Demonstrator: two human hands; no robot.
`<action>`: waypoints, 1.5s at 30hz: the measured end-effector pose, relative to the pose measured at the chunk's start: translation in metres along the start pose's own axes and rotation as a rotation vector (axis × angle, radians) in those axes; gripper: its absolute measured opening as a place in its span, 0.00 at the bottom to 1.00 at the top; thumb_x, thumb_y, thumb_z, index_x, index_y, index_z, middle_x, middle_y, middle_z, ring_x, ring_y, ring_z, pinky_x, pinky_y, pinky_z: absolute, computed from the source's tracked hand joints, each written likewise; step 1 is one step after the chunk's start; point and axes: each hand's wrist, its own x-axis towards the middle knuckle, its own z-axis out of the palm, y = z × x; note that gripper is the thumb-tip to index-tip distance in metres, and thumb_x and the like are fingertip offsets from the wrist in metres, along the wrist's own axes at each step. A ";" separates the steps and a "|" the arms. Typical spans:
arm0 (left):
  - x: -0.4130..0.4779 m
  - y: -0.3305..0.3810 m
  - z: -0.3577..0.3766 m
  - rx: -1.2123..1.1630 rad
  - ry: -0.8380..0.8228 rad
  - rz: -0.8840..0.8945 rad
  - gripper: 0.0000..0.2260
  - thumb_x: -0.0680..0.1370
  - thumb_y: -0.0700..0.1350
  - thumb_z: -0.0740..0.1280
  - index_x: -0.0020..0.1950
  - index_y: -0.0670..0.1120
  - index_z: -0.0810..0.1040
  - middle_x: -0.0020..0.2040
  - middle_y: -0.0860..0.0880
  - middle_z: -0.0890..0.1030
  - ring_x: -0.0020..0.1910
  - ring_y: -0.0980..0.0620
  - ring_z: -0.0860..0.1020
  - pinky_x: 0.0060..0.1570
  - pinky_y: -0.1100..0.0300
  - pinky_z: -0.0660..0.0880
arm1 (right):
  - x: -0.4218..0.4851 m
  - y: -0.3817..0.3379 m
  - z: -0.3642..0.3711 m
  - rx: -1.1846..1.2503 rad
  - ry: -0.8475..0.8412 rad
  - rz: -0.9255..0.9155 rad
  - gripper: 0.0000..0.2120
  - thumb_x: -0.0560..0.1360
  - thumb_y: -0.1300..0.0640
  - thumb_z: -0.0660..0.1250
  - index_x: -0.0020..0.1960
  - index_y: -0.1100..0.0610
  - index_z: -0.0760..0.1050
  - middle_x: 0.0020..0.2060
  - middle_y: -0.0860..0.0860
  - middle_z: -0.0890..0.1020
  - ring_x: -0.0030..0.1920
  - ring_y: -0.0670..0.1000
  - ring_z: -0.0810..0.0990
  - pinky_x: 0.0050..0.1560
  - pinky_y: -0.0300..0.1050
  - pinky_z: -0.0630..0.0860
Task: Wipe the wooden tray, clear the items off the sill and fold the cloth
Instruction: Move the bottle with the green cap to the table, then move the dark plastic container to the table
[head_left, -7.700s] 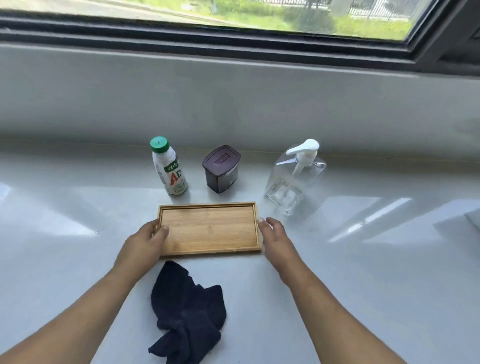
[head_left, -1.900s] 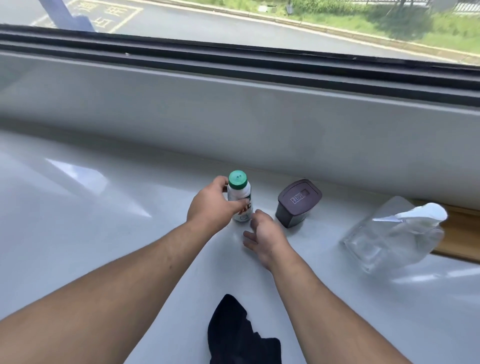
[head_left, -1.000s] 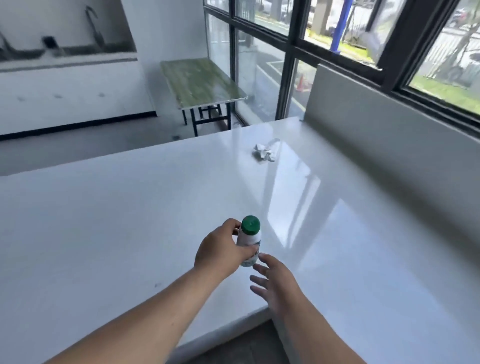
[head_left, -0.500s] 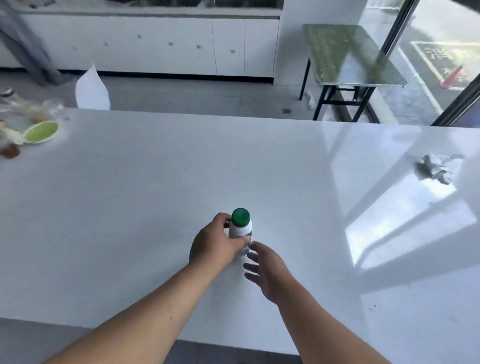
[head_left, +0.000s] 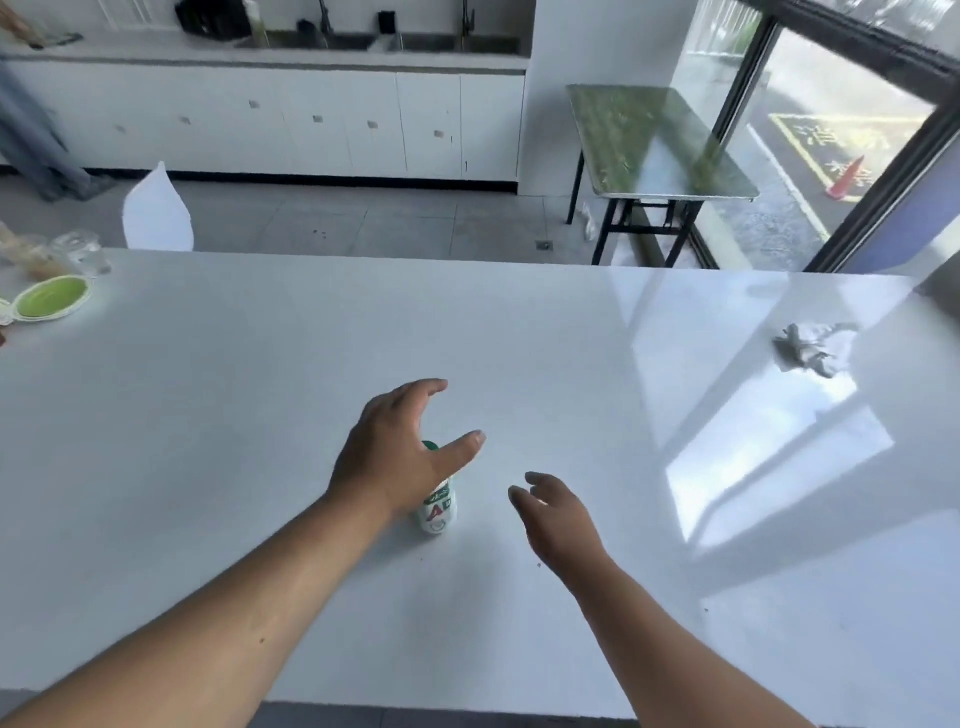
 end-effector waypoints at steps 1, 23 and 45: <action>0.006 0.022 0.001 0.100 -0.018 0.057 0.34 0.69 0.74 0.68 0.73 0.64 0.70 0.69 0.62 0.76 0.73 0.56 0.68 0.59 0.55 0.71 | -0.007 0.000 -0.025 -0.088 0.075 -0.060 0.30 0.77 0.40 0.66 0.77 0.49 0.71 0.73 0.49 0.76 0.70 0.52 0.77 0.65 0.48 0.75; -0.359 0.555 0.449 0.379 -0.825 1.130 0.39 0.70 0.67 0.72 0.78 0.59 0.66 0.77 0.58 0.70 0.76 0.51 0.66 0.62 0.50 0.74 | -0.466 0.461 -0.464 -0.021 1.058 0.659 0.36 0.75 0.32 0.65 0.78 0.45 0.64 0.76 0.44 0.70 0.76 0.51 0.64 0.69 0.51 0.69; -0.703 0.684 0.704 0.404 -1.029 1.329 0.35 0.70 0.59 0.76 0.74 0.54 0.70 0.66 0.47 0.77 0.62 0.42 0.78 0.55 0.52 0.75 | -0.557 0.730 -0.538 1.788 1.233 0.348 0.17 0.81 0.44 0.66 0.62 0.53 0.77 0.57 0.52 0.80 0.55 0.59 0.85 0.58 0.56 0.81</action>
